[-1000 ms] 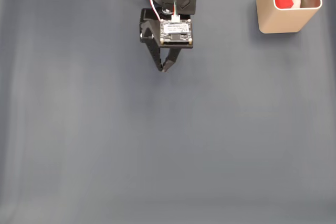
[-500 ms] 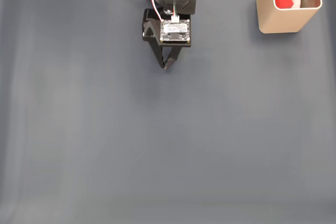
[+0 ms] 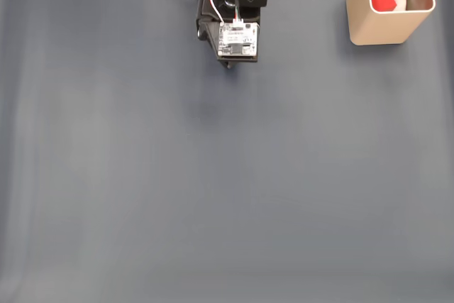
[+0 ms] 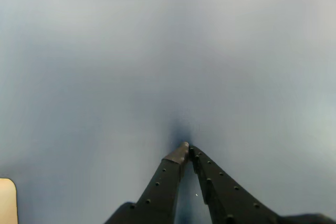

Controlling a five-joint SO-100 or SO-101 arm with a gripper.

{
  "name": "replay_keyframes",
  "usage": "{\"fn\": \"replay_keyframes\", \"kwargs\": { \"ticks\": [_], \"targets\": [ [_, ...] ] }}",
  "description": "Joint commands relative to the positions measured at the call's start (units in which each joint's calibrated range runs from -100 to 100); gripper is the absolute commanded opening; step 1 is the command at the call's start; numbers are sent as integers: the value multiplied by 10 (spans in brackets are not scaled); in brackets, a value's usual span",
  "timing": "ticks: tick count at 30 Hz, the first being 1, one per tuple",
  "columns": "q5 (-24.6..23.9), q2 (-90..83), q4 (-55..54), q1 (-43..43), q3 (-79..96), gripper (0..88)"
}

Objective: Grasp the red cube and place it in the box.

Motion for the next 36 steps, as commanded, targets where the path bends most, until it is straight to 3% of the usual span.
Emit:
{"fn": "replay_keyframes", "kwargs": {
  "ticks": [1,7,36],
  "targets": [
    [-4,1,35,-7,6,1],
    [23,1,76,-8,6,2],
    [24,1,101,-8,6,8]
  ]
}}
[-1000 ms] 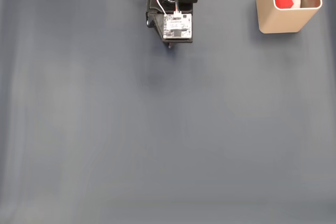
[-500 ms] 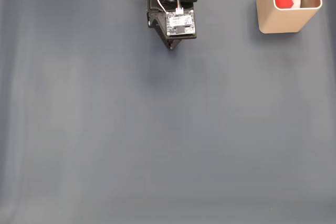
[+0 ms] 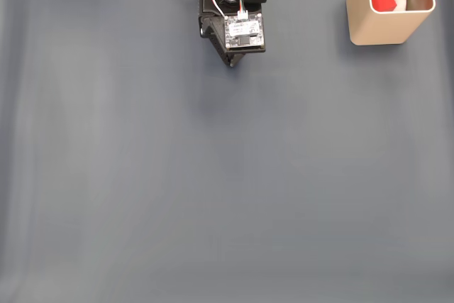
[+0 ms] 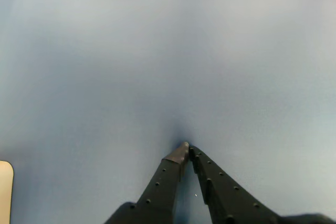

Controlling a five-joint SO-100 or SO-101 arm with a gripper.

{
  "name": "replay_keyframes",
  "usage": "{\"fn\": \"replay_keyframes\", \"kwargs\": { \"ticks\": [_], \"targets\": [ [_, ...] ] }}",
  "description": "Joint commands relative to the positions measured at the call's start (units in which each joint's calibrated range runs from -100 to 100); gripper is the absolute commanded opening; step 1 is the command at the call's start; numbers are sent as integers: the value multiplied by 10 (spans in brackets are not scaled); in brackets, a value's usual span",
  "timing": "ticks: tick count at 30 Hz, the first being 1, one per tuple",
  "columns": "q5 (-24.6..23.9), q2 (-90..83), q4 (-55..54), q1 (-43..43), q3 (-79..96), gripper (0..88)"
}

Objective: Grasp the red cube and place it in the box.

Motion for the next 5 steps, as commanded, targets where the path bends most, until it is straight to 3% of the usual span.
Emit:
{"fn": "replay_keyframes", "kwargs": {
  "ticks": [1,5],
  "targets": [
    [1,1,9,-4,6,8],
    [1,1,9,-4,6,8]
  ]
}}
